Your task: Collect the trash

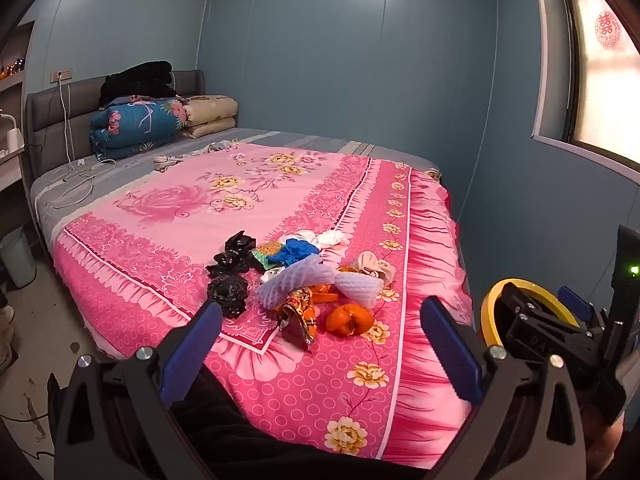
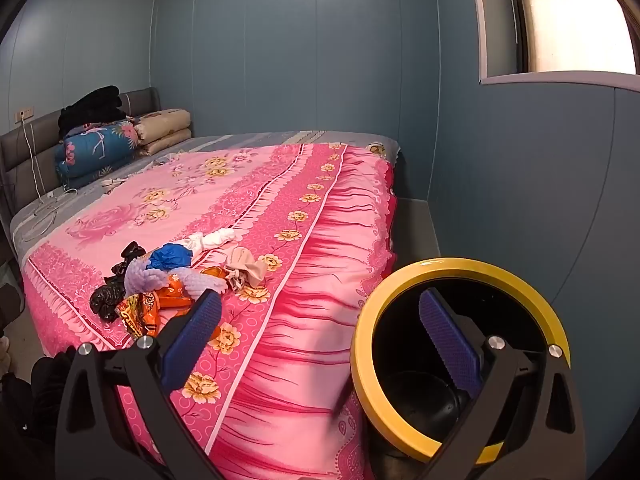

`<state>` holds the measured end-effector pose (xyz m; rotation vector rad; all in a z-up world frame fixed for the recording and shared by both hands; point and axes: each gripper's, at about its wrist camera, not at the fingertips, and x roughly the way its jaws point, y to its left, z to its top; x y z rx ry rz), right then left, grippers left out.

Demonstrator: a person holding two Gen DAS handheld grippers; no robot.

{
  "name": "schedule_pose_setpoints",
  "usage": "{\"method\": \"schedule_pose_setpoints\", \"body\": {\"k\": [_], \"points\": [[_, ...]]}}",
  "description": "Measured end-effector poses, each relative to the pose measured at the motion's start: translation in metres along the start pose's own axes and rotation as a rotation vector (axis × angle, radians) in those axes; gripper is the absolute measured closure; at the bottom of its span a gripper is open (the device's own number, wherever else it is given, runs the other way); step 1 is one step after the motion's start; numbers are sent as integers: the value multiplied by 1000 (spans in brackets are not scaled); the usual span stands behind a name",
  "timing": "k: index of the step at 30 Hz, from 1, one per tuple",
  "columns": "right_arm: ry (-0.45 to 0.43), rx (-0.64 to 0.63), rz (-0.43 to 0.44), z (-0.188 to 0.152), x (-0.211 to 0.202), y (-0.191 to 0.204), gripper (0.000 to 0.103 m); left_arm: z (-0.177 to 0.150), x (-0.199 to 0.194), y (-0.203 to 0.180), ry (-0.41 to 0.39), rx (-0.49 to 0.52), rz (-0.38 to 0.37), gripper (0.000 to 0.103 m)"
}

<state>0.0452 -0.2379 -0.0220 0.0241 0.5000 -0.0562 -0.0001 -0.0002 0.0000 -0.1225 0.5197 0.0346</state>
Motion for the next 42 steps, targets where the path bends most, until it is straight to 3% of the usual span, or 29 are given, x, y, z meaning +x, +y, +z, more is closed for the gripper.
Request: {"method": "schedule_pose_setpoints", "body": {"k": [42], "points": [[15,0,-3,0,4,-1,8,-2,1,1,11,0,-1,7]]}}
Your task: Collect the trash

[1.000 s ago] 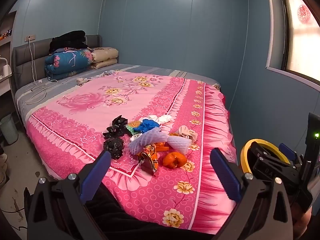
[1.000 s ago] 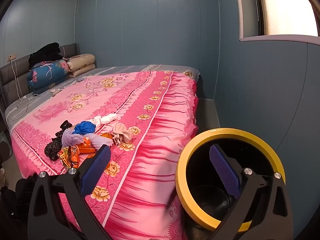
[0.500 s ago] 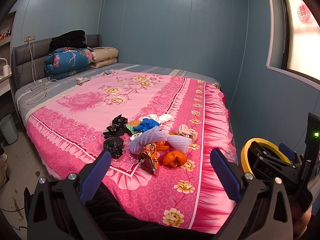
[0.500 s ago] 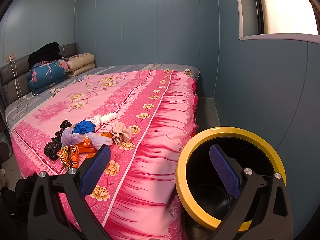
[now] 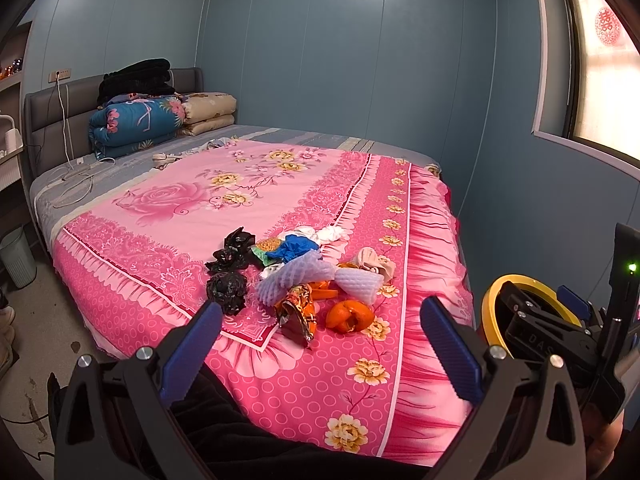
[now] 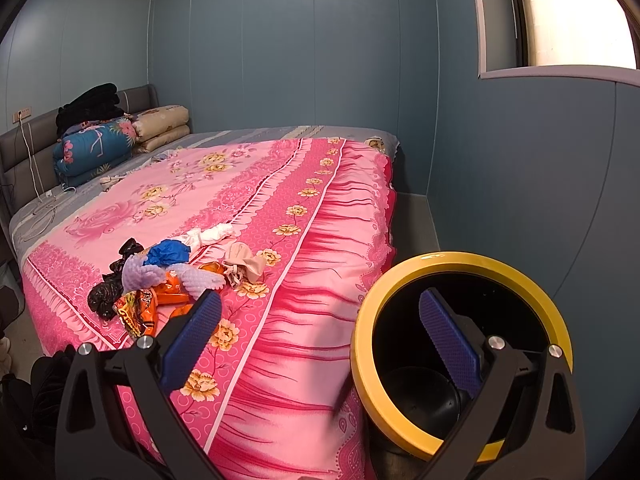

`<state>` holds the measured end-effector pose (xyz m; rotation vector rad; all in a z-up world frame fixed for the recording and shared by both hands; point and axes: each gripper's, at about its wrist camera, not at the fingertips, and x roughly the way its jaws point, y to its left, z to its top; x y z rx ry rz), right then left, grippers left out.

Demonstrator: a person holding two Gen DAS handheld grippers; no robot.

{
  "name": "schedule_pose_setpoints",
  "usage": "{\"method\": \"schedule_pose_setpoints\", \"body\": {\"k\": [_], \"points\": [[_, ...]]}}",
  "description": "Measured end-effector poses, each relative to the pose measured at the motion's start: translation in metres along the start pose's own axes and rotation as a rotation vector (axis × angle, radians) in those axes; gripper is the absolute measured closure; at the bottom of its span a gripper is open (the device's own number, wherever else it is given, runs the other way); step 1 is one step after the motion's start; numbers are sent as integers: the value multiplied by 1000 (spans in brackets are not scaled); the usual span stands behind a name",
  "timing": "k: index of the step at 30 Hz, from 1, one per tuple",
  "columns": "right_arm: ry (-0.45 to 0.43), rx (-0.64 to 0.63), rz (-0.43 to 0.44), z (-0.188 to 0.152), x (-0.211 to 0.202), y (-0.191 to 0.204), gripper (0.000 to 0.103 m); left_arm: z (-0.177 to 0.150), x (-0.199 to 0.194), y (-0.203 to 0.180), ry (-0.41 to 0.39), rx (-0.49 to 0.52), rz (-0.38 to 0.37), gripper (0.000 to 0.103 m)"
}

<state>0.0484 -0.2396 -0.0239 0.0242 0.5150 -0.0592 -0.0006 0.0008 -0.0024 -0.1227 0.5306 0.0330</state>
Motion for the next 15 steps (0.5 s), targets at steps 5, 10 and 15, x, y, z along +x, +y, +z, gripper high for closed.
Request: {"method": "schedule_pose_setpoints", "body": {"k": [5,10,15], "points": [[1,-1,0,-4,2,1,8,0,0,0,1,1,0,7],[4,-1,-1,-4,2,1,8,0,0,0,1,1,0,7],[5,0,0,-4,2,0,8,0,0,0,1,1,0,7]]}}
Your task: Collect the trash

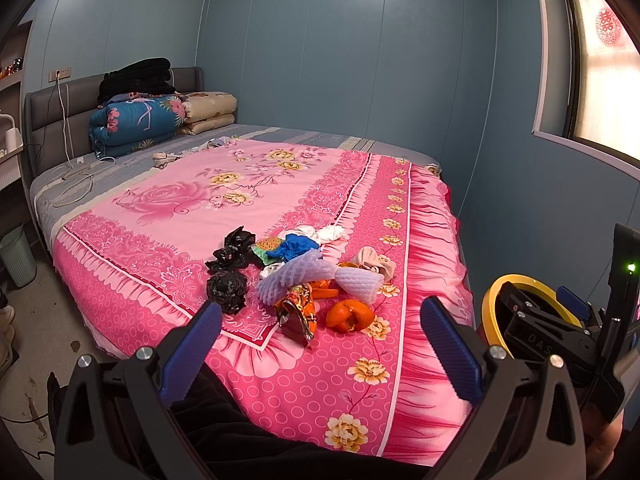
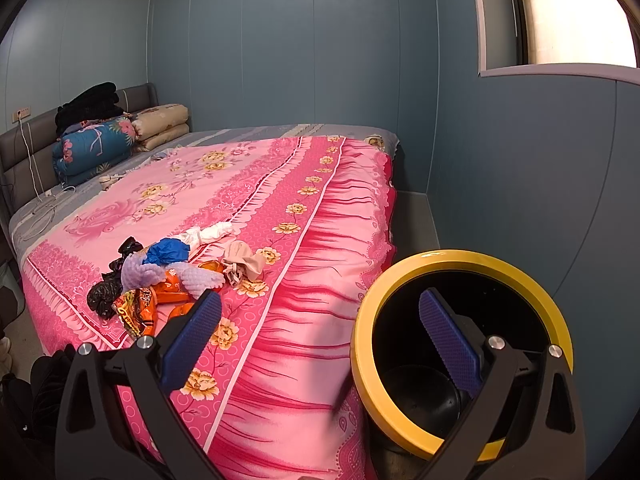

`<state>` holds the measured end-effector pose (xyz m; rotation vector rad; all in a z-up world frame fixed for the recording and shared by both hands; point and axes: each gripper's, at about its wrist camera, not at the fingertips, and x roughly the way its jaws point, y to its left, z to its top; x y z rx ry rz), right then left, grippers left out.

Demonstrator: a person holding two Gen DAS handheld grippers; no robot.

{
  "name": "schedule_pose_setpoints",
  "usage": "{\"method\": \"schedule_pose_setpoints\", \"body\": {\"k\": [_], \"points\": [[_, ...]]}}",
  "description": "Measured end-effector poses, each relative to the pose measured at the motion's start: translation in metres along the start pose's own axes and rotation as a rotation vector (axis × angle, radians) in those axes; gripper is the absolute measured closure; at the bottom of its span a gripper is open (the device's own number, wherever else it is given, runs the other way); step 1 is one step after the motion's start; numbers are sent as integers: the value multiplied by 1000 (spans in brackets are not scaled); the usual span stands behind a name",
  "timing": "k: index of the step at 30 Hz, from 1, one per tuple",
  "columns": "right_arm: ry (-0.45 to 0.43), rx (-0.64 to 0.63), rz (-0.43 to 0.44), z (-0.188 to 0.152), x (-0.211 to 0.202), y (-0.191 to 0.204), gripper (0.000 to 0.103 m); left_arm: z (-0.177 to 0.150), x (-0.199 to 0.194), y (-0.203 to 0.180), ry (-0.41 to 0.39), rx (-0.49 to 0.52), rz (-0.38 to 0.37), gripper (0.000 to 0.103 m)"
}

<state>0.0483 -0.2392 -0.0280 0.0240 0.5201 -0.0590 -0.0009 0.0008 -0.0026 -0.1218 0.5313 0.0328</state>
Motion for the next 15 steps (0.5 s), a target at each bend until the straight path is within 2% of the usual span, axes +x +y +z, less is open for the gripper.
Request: {"method": "schedule_pose_setpoints", "body": {"k": [15], "points": [[3,0,-1,0,0,0,8,0,0,0,2,0,0,7]]}}
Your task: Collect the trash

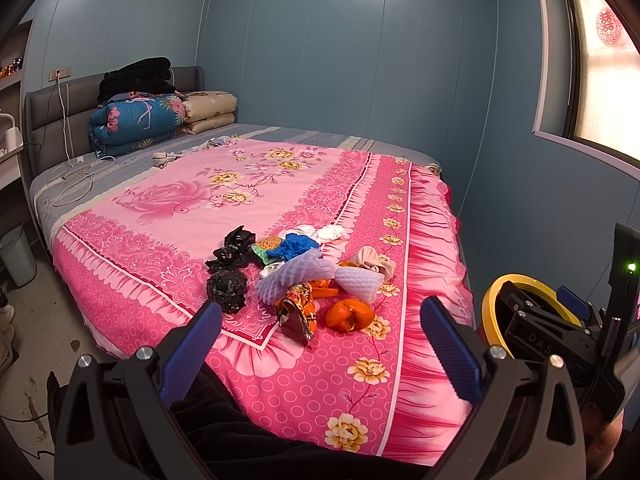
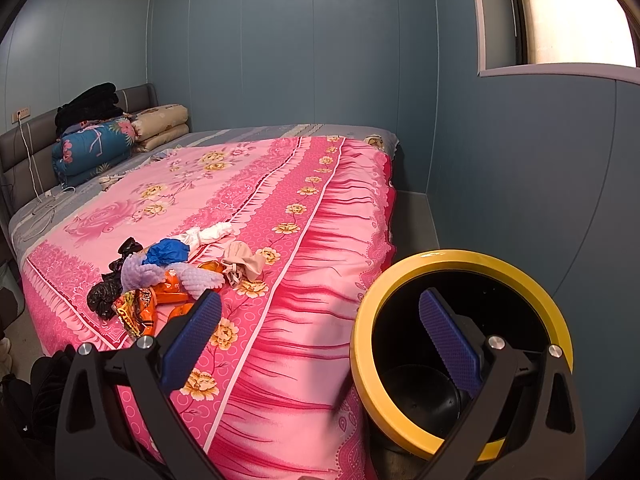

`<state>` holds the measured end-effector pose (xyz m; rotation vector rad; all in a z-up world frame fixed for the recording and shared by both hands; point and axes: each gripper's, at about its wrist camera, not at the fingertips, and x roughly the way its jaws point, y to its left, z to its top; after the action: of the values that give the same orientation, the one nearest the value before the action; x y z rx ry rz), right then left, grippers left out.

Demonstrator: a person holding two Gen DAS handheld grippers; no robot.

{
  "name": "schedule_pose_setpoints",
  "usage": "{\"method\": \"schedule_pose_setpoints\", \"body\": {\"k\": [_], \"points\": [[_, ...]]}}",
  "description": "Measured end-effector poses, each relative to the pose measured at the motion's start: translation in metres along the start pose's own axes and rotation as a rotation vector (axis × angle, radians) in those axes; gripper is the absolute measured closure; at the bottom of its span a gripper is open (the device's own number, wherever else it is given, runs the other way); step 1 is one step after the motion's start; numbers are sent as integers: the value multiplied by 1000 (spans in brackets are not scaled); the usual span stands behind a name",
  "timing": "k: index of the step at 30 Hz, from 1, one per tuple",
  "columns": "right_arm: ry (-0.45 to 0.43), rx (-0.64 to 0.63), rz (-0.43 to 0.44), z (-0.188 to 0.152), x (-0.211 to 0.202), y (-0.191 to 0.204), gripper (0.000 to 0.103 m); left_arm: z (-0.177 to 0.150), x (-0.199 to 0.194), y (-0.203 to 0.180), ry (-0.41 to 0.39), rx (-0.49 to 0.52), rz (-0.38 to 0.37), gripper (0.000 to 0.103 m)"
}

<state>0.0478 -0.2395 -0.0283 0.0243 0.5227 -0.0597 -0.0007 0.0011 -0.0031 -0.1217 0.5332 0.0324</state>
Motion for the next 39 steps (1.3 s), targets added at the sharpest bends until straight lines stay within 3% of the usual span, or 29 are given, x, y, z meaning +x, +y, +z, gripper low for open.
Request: {"method": "schedule_pose_setpoints", "body": {"k": [32,36,39], "points": [[0,3,-13,-1,3,1,8,-2,-1,1,-3,2,11,7],[-34,-65,-30,4,7,8,8,-3,0,2,1,-1,-2,7],[-46,-100,14,10,11,15,8,-2,4,8,9,-19,2,7]]}}
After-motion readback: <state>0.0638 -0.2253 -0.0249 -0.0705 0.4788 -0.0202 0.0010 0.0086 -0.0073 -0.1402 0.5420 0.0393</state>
